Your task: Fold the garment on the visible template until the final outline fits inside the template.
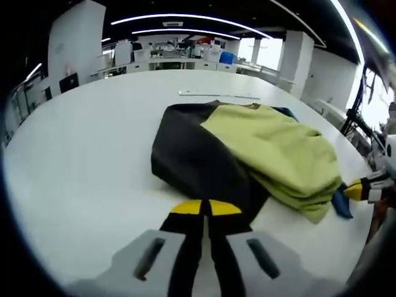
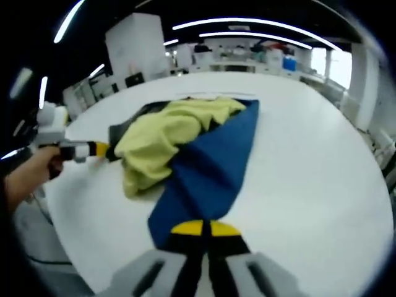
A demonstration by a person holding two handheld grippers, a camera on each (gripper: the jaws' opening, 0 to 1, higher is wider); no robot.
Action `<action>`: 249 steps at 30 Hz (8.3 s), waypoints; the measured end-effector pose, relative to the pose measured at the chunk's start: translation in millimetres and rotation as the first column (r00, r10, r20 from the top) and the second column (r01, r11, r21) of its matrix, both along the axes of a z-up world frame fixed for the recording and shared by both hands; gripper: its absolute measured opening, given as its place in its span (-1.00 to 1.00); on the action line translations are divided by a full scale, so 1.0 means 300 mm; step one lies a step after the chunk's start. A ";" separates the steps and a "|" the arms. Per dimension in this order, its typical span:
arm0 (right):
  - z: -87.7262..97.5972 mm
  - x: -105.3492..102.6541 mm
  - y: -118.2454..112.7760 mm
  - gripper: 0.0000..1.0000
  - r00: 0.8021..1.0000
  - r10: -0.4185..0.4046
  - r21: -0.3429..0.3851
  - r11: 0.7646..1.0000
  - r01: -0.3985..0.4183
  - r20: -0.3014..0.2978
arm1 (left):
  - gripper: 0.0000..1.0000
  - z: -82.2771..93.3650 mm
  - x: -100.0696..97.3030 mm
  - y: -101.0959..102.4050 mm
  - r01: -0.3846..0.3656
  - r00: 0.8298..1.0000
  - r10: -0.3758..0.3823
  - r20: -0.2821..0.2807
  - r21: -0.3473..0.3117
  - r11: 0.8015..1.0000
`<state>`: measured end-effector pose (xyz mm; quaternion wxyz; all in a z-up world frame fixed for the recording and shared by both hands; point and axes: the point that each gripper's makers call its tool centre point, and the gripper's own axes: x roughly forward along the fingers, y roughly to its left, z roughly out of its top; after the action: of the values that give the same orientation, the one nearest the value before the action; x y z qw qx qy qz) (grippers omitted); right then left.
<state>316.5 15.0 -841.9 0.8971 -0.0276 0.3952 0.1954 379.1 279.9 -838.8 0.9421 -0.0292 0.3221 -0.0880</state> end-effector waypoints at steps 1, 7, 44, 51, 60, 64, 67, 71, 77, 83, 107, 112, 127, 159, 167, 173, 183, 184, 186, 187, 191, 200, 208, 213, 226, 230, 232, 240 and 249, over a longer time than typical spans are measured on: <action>0.004 0.003 -0.008 -1.00 1.000 -0.004 -0.003 1.000 0.004 0.004 | -1.00 0.001 0.001 0.003 0.000 1.000 0.000 0.002 -0.002 1.000; 0.011 0.017 -0.075 -1.00 1.000 -0.016 -0.039 0.999 0.017 0.017 | -1.00 0.044 0.002 0.029 -0.010 0.999 0.011 0.033 -0.028 1.000; 0.086 0.236 -0.501 -1.00 0.974 -0.217 -0.194 0.954 0.227 0.070 | -1.00 0.305 0.029 0.270 -0.090 0.992 0.082 0.100 0.074 0.993; 0.085 0.261 -0.545 -1.00 0.974 -0.217 -0.221 0.949 0.226 0.062 | -1.00 0.289 0.038 0.143 -0.027 0.996 0.025 0.089 0.032 0.999; 0.056 0.291 -0.617 -1.00 0.968 -0.249 -0.235 0.939 0.251 0.036 | -1.00 0.177 0.004 -0.017 0.026 0.999 -0.025 0.023 -0.028 0.999; 0.048 0.296 -0.632 -1.00 0.960 -0.279 -0.211 0.937 0.279 0.031 | -1.00 0.119 -0.010 -0.053 0.052 0.999 -0.052 0.010 0.001 0.999; 0.040 0.297 -0.636 -1.00 0.957 -0.288 -0.209 0.935 0.286 0.023 | -1.00 0.092 -0.025 -0.071 0.042 0.999 -0.042 -0.003 -0.005 0.999; 0.026 0.310 -0.655 -1.00 0.955 -0.295 -0.208 0.933 0.293 0.023 | -1.00 0.048 -0.025 -0.080 0.047 0.999 -0.047 -0.015 0.015 0.999; 0.016 0.323 -0.665 -1.00 0.959 -0.282 -0.209 0.937 0.281 0.024 | -1.00 0.029 -0.016 -0.095 0.085 0.996 -0.086 0.013 0.071 0.994; 0.014 0.340 -0.669 -1.00 0.946 -0.322 -0.155 0.934 0.323 0.033 | -0.80 0.053 -0.027 -0.115 0.117 0.992 -0.121 0.036 0.094 0.989; 0.049 0.268 -0.636 -0.21 0.923 -0.385 -0.085 0.920 0.383 -0.007 | -0.34 0.230 0.019 0.170 0.089 0.984 -0.108 0.145 0.133 0.987; 0.029 0.269 -0.609 -0.29 0.928 -0.373 -0.091 0.925 0.370 -0.021 | -0.51 0.170 0.011 0.171 0.105 0.991 -0.114 0.073 0.117 0.988; -0.005 0.270 -0.599 -0.44 0.919 -0.392 -0.121 0.915 0.385 -0.039 | -0.66 -0.012 0.015 0.210 0.273 0.959 -0.246 -0.143 0.219 0.937; -0.010 0.288 -0.603 -0.73 0.936 -0.351 -0.129 0.929 0.346 -0.016 | -1.00 0.077 -0.044 0.279 -0.009 0.998 0.013 -0.065 0.067 0.998; -0.013 0.300 -0.621 -1.00 0.933 -0.358 -0.132 0.924 0.358 0.020 | -1.00 0.104 -0.039 0.304 -0.037 0.999 0.039 -0.035 0.070 0.997; -0.015 0.302 -0.626 -1.00 0.933 -0.359 -0.105 0.927 0.360 0.026 | -1.00 0.131 -0.039 0.324 -0.064 0.998 0.065 -0.011 0.066 0.996; 0.028 0.283 -0.688 -1.00 0.926 -0.374 -0.094 0.921 0.377 0.051 | -1.00 0.201 -0.036 0.398 -0.127 0.991 0.125 0.056 0.027 0.992; 0.032 0.290 -0.703 -1.00 0.928 -0.370 -0.098 0.922 0.373 0.053 | -1.00 0.209 -0.037 0.415 -0.140 0.988 0.138 0.066 0.033 0.990; 0.049 0.284 -0.708 -1.00 0.933 -0.356 -0.108 0.927 0.359 0.052 | -1.00 0.223 -0.045 0.441 -0.182 0.981 0.180 0.076 0.024 0.983; 0.055 0.284 -0.716 -1.00 0.936 -0.348 -0.117 0.929 0.352 0.054 | -1.00 0.234 -0.051 0.459 -0.218 0.972 0.216 0.090 0.011 0.976; 0.085 0.277 -0.748 -1.00 0.946 -0.321 -0.147 0.934 0.325 0.046 | -1.00 0.242 -0.069 0.541 -0.276 0.955 0.275 0.110 -0.013 0.961; 0.090 0.264 -0.823 -1.00 0.952 -0.306 -0.197 0.932 0.304 0.022 | -1.00 0.219 -0.143 0.643 -0.379 0.918 0.378 0.122 -0.020 0.925; 0.078 0.301 -0.877 -1.00 0.949 -0.314 -0.225 0.924 0.310 0.017 | -1.00 0.196 -0.158 0.741 -0.379 0.921 0.367 0.129 0.080 0.922; 0.079 0.310 -0.898 -1.00 0.951 -0.308 -0.260 0.916 0.306 0.035 | -1.00 0.161 -0.143 0.838 -0.391 0.918 0.376 0.126 0.127 0.912; 0.084 0.365 -0.972 -1.00 0.955 -0.285 -0.390 0.872 0.296 0.087 | -1.00 0.114 -0.156 0.845 -0.383 0.924 0.375 0.077 0.214 0.899; 0.075 0.381 -0.983 -1.00 0.961 -0.265 -0.414 0.868 0.274 0.081 | -1.00 0.112 -0.144 0.867 -0.381 0.924 0.375 0.071 0.214 0.899; 0.068 0.395 -1.001 -1.00 0.959 -0.271 -0.413 0.867 0.280 0.082 | -1.00 0.109 -0.137 0.887 -0.391 0.920 0.384 0.071 0.204 0.898; 0.061 0.372 -0.973 -1.00 0.951 -0.301 -0.367 0.879 0.304 0.067 | -0.98 0.110 -0.136 0.888 -0.388 0.922 0.379 0.082 0.217 0.896; 0.091 0.362 -0.947 -0.29 0.953 -0.290 -0.326 0.896 0.302 0.087 | -0.53 0.141 -0.087 0.751 -0.196 0.978 0.177 0.109 0.203 0.959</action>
<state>425.1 -269.0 -814.7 0.9055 -0.1232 0.4058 -0.0139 352.8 505.2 -796.6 0.9574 0.0454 0.2830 0.0350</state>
